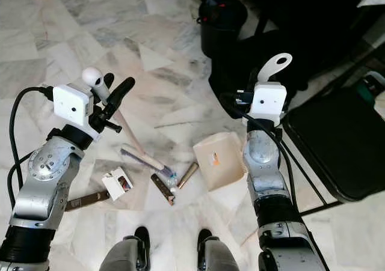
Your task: Sweep floor
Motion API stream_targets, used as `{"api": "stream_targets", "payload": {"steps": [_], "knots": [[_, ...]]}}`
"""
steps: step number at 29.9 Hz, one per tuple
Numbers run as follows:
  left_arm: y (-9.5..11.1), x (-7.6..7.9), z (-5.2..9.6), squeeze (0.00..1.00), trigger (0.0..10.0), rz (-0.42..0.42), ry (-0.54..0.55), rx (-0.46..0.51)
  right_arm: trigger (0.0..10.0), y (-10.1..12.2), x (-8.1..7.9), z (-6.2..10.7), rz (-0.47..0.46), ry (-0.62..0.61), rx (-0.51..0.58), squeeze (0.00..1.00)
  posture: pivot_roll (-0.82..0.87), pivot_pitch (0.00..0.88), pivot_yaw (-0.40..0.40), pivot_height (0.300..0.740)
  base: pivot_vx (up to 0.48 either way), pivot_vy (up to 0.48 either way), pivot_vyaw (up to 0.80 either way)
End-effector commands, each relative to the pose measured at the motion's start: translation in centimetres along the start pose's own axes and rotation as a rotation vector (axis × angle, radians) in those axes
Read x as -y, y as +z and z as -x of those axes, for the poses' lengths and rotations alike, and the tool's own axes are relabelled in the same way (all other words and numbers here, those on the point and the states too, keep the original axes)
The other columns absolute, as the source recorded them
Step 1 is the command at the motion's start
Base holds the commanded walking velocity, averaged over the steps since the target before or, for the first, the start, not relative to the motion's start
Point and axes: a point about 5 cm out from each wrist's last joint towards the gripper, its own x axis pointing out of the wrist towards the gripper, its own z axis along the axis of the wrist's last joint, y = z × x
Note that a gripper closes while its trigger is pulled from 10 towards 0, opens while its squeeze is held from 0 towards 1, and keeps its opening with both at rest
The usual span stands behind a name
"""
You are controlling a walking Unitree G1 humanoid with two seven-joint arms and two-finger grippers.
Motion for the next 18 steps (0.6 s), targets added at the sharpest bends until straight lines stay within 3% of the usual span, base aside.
{"api": "stream_targets", "payload": {"steps": [1, 4, 18], "knots": [[0.71, -0.10, -0.09, 0.00, 10.0, -0.023, 0.002, 0.040, 10.0, 0.25, 0.13, -0.06, 0.003, 0.001, 0.025, 0.00, 0.00, 0.247, -0.018, 0.740, 0.281, 0.000, 0.00], [0.68, -0.05, -0.10, 0.00, 10.0, -0.026, -0.003, 0.041, 10.0, 0.21, 0.12, -0.05, 0.003, 0.003, 0.025, 0.00, 0.01, 0.246, -0.017, 0.740, 0.276, 0.000, 0.00], [0.51, 0.06, 0.07, 0.00, 10.0, -0.032, -0.019, 0.035, 10.0, 0.23, 0.31, -0.20, 0.009, 0.006, 0.032, 0.00, 0.00, 0.245, -0.019, 0.740, 0.000, 0.000, 0.00]]}}
